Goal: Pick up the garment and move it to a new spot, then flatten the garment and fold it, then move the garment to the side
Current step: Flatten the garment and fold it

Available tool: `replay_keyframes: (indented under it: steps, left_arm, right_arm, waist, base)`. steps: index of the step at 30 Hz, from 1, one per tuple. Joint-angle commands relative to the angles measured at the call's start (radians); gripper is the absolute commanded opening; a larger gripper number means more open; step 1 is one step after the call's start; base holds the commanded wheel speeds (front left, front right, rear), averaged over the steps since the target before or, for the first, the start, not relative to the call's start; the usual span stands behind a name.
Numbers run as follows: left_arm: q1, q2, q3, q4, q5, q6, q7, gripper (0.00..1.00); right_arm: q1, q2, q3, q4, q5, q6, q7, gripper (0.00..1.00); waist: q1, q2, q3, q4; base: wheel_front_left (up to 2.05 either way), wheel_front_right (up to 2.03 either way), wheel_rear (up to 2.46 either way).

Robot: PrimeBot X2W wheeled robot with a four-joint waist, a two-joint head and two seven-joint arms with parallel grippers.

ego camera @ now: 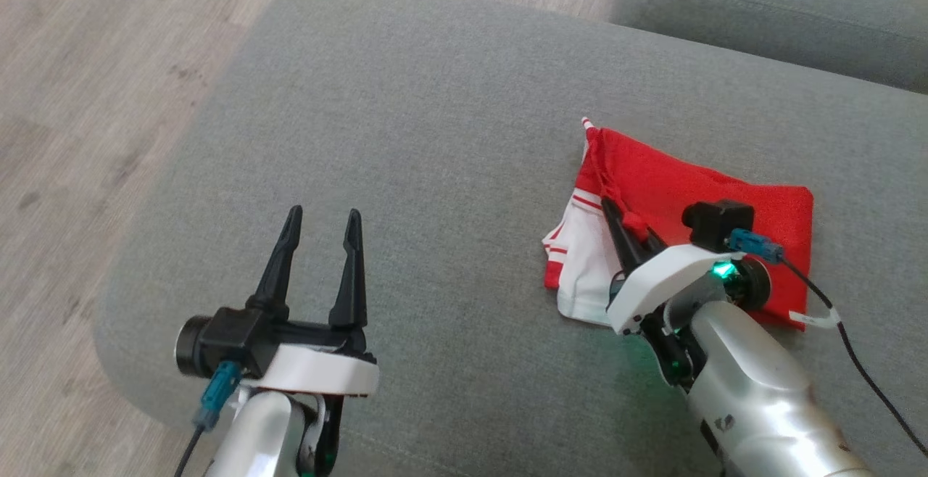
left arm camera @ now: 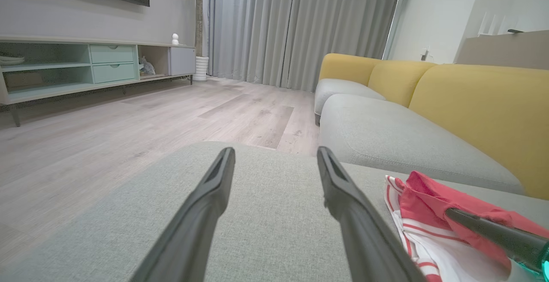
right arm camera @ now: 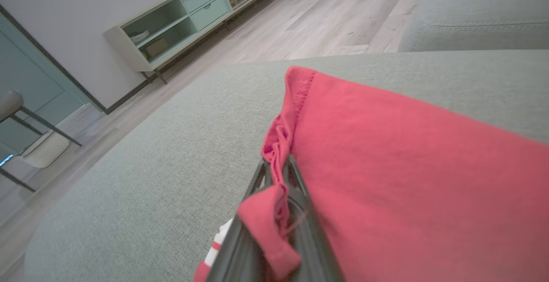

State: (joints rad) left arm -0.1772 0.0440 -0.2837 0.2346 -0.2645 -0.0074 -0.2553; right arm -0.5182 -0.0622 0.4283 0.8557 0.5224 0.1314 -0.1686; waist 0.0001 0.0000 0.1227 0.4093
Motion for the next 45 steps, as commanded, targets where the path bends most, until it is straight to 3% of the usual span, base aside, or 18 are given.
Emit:
replay_keyframes:
  steps: [1, 2, 3, 4, 9, 13, 18, 22, 34, 40, 45]
  left_arm:
    - [-0.039, 0.006, 0.027, -0.034, -0.005, 0.009, -0.006, 1.0]
    - [-0.04, 0.006, 0.029, -0.036, -0.004, 0.015, -0.006, 1.0]
    - [-0.041, 0.006, 0.03, -0.038, -0.004, 0.019, -0.006, 1.0]
    - [-0.041, 0.006, 0.031, -0.039, -0.004, 0.021, -0.006, 1.0]
    - [-0.039, 0.007, 0.037, -0.029, 0.019, 0.016, -0.006, 1.0]
    - [-0.045, 0.008, 0.046, -0.027, 0.039, 0.007, -0.006, 1.0]
    - [-0.043, 0.007, 0.058, -0.028, 0.036, 0.002, -0.006, 1.0]
    - [-0.034, 0.007, 0.076, -0.035, 0.039, 0.009, -0.006, 1.0]
    - [-0.013, 0.006, 0.116, -0.042, 0.028, 0.027, -0.006, 1.0]
    - [0.005, 0.006, 0.156, -0.012, 0.033, 0.035, -0.006, 1.0]
    - [0.019, 0.006, 0.162, 0.007, 0.032, 0.034, -0.006, 1.0]
  right_arm:
    - [-0.043, 0.012, 0.039, -0.012, 0.016, -0.001, -0.021, 0.0]
    - [-0.046, 0.012, 0.051, -0.009, 0.026, -0.001, -0.027, 0.0]
    - [-0.048, 0.012, 0.067, -0.01, 0.034, -0.001, -0.034, 0.4]
    - [-0.045, 0.012, 0.101, -0.022, 0.058, -0.001, -0.027, 1.0]
    - [-0.037, 0.012, 0.252, -0.098, 0.141, -0.001, -0.03, 1.0]
    - [-0.065, 0.012, 0.243, -0.08, 0.15, -0.001, -0.06, 1.0]
    - [-0.092, 0.012, 0.18, -0.047, 0.113, -0.001, -0.084, 1.0]
    - [-0.105, 0.011, 0.076, -0.038, 0.014, -0.001, -0.092, 1.0]
    - [0.122, -0.034, -0.281, -0.307, -0.255, -0.001, -0.093, 1.0]
    - [0.231, -0.012, -0.349, -0.419, -0.357, -0.001, -0.093, 1.0]
    - [0.295, 0.009, -0.381, -0.473, -0.36, -0.001, -0.093, 1.0]
  waist:
    - [-0.0001, 0.0, 0.008, 0.01]
    - [-0.0001, 0.0, 0.01, 0.011]
    - [-0.0001, 0.0, 0.011, 0.012]
    - [-0.0001, 0.0, 0.011, 0.012]
    - [-0.0001, 0.0, -0.002, -0.017]
    - [-0.0001, 0.0, -0.014, -0.055]
    - [-0.0001, 0.0, -0.03, -0.101]
    - [-0.0001, 0.0, -0.043, -0.164]
    - [-0.0001, 0.0, -0.055, -0.324]
    - [-0.0001, 0.0, -0.053, -0.376]
    - [-0.0001, 0.0, -0.045, -0.398]
  base:
    - [0.0, 0.0, 0.0]
    - [0.0, 0.0, 0.0]
    - [0.0, 0.0, 0.0]
    - [0.0, 0.0, 0.0]
    - [0.0, 0.0, 0.0]
    - [0.0, 0.0, 0.0]
    - [0.0, 0.0, 0.0]
    - [0.0, 0.0, 0.0]
    - [0.0, 0.0, 0.0]
    - [0.0, 0.0, 0.0]
    - [0.0, 0.0, 0.0]
